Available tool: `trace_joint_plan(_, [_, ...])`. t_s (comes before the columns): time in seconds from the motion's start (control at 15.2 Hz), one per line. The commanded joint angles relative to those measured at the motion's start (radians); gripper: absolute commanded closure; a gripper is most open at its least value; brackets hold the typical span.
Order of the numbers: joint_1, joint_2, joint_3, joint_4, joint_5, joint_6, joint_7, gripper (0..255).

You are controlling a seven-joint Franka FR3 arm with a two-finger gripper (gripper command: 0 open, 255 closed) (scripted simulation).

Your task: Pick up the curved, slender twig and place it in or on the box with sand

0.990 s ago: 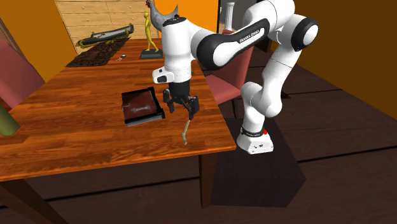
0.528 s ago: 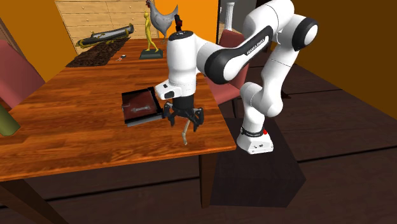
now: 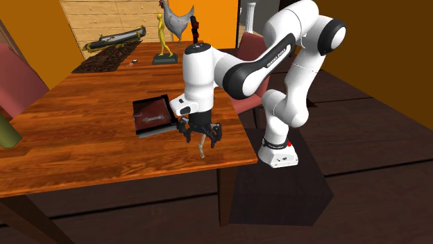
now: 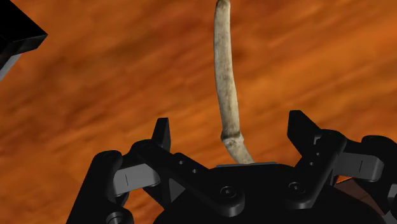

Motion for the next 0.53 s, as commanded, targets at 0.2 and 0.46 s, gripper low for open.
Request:
trace_joint_plan(0.2, [0.0,0.001,0.0,0.0,0.0,0.001,0.0,255])
trace_joint_plan(0.46, [0.0,0.001,-0.001,-0.002,0.0,0.003,-0.001,255])
